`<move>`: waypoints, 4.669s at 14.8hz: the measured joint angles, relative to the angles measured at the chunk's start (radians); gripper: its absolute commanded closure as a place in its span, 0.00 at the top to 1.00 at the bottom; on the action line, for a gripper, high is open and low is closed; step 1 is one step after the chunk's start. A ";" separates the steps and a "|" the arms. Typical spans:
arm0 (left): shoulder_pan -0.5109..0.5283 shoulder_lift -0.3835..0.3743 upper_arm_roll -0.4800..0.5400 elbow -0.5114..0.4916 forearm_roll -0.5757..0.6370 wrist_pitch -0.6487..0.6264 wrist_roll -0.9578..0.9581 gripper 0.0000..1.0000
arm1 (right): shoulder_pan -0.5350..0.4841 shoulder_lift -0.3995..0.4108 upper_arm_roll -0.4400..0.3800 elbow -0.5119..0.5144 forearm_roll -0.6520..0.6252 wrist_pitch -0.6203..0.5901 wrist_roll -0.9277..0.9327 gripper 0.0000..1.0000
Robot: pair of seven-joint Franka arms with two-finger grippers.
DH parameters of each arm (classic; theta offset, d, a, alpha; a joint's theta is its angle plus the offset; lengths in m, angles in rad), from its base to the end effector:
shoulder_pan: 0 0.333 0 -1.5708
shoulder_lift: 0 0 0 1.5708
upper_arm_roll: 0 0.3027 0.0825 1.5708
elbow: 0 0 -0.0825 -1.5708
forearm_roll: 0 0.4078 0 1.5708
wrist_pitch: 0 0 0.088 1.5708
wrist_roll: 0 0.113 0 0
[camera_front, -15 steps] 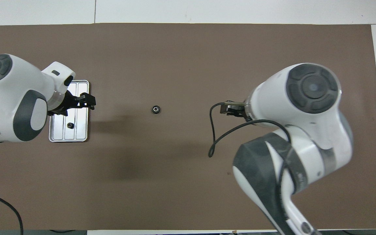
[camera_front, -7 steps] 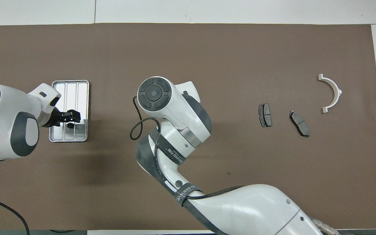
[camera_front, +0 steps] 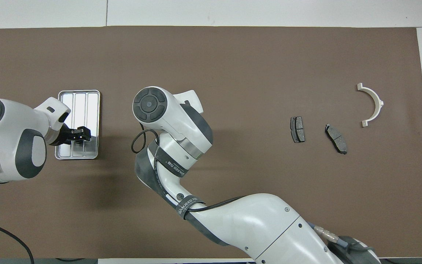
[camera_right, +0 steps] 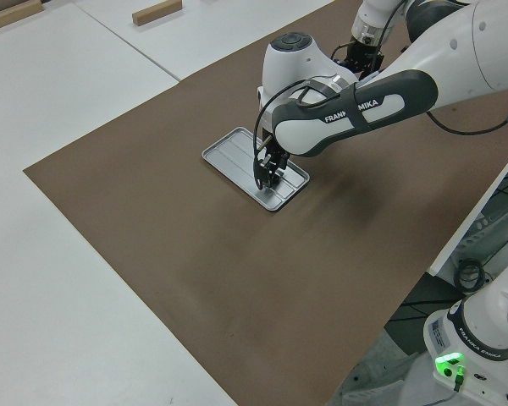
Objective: Place bearing gear from tray to pile
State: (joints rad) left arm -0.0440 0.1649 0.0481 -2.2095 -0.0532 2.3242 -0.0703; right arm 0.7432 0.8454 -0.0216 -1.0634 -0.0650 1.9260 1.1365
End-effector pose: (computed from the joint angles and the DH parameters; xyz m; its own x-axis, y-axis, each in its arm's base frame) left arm 0.5558 0.0013 0.2646 0.9925 0.1103 -0.0523 0.1117 -0.9934 0.0254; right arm 0.5879 0.5177 0.3035 0.9241 -0.3742 0.0771 -0.3765 -0.9262 0.0178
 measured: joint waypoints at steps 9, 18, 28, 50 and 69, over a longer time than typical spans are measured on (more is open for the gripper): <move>0.005 -0.004 0.000 -0.013 0.000 0.008 0.000 0.18 | 0.021 0.084 -0.016 0.031 -0.001 0.025 0.001 0.90; 0.014 -0.022 0.001 0.172 0.000 -0.245 0.000 0.00 | 0.021 0.094 -0.024 0.061 -0.001 0.064 0.001 0.00; -0.010 -0.048 -0.017 0.281 0.000 -0.373 -0.086 0.00 | -0.118 -0.023 -0.028 0.131 -0.001 -0.263 -0.299 0.00; -0.527 0.272 -0.020 0.400 0.003 -0.053 -0.766 0.13 | -0.681 -0.192 0.004 -0.443 -0.016 0.298 -1.174 0.81; -0.112 -0.189 0.013 0.420 0.050 -0.573 -0.244 1.00 | -0.067 -0.273 0.036 -0.270 0.016 -0.028 -0.093 1.00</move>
State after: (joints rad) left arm -0.1558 -0.0236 0.0612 -1.7893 -0.0033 1.7516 -0.3144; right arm 0.6763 0.5722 0.0141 -1.3333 -0.0485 1.8978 1.0436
